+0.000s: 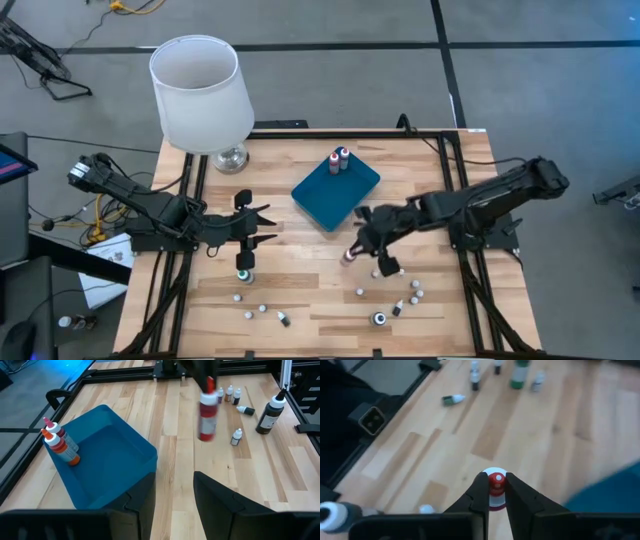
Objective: Pick & Place food coloring
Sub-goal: Put the large red food coloring bottle into the blue container
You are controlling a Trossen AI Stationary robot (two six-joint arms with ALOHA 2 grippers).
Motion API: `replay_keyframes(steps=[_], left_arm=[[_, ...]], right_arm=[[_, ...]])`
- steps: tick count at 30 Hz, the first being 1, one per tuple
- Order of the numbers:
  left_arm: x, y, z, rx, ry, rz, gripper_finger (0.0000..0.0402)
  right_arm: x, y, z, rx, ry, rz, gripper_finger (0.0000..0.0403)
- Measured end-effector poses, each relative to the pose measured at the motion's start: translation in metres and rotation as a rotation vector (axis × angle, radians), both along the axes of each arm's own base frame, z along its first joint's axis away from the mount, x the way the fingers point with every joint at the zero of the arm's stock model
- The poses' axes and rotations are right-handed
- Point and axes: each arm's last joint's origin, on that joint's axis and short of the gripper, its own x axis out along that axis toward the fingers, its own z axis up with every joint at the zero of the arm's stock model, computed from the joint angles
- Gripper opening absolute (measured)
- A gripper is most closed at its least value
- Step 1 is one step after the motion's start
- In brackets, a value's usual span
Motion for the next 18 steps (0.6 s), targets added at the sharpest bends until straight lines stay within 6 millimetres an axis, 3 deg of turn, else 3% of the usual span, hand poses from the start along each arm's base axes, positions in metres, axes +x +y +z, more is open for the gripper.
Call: replay_keyframes(steps=[9,18], left_arm=[[-0.002,0.001,-0.003,0.014,0.03,0.0,0.0125],[-0.002,0.001,-0.003,0.017,0.037,0.0,0.0125]], right_arm=[[-0.016,-0.06,0.026,-0.077,-0.084,-0.166,0.0038],[-0.018,-0.122,0.023,-0.146,-0.074,-0.344,0.0038]])
